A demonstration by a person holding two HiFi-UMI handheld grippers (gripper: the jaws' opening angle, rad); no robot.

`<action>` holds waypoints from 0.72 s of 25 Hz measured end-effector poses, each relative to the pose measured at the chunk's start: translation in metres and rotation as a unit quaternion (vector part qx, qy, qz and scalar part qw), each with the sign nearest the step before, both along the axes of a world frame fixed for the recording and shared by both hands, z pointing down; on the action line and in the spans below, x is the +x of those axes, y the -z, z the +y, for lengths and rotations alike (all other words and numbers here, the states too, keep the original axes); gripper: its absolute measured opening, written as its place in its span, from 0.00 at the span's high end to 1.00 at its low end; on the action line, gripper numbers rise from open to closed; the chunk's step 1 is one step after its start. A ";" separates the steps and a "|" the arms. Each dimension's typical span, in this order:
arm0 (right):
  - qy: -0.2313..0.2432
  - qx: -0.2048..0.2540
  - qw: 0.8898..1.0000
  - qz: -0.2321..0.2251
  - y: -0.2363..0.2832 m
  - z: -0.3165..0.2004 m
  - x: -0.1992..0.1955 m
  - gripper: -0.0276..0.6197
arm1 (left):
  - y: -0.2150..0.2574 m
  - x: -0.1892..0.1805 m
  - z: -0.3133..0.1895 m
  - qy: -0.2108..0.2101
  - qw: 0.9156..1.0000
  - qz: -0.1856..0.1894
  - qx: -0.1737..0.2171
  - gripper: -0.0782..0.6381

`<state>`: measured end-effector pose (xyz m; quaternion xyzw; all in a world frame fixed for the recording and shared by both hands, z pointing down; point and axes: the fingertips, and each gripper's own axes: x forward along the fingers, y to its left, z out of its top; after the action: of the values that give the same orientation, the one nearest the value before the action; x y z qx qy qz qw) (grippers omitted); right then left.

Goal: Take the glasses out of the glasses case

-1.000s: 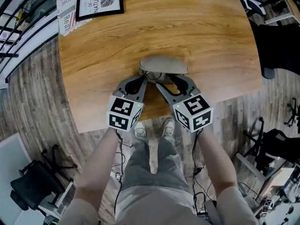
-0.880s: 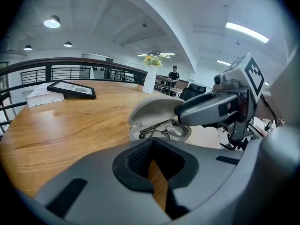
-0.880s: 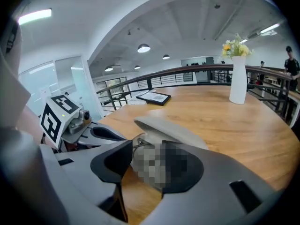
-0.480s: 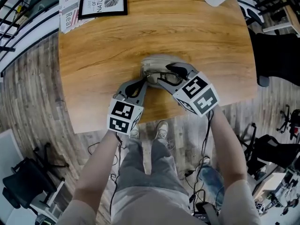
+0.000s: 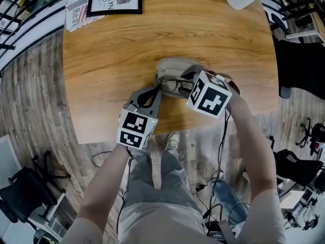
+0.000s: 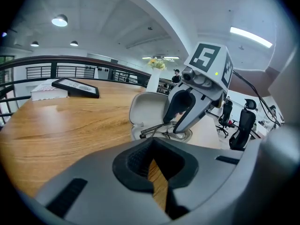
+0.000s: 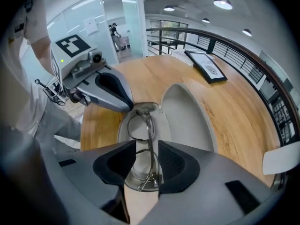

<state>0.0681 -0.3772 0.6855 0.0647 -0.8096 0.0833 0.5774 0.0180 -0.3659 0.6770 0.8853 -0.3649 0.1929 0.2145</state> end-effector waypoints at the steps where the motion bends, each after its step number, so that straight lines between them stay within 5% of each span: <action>1: 0.010 0.003 1.000 0.010 -0.004 -0.001 0.000 0.69 | 0.001 0.000 0.000 -0.002 1.000 -0.001 0.000 0.87; 10: 0.056 -0.023 0.997 0.039 -0.020 0.009 -0.006 0.76 | 0.000 0.001 0.002 -0.003 1.000 -0.001 0.004 0.87; 18: 0.046 -0.028 0.997 0.047 -0.019 0.012 -0.005 0.77 | -0.001 0.001 0.001 -0.002 1.000 -0.001 0.005 0.87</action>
<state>0.0635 -0.3656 0.7042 0.0152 -0.7808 0.0758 0.6200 0.0194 -0.3646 0.6781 0.8868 -0.3641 0.1927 0.2095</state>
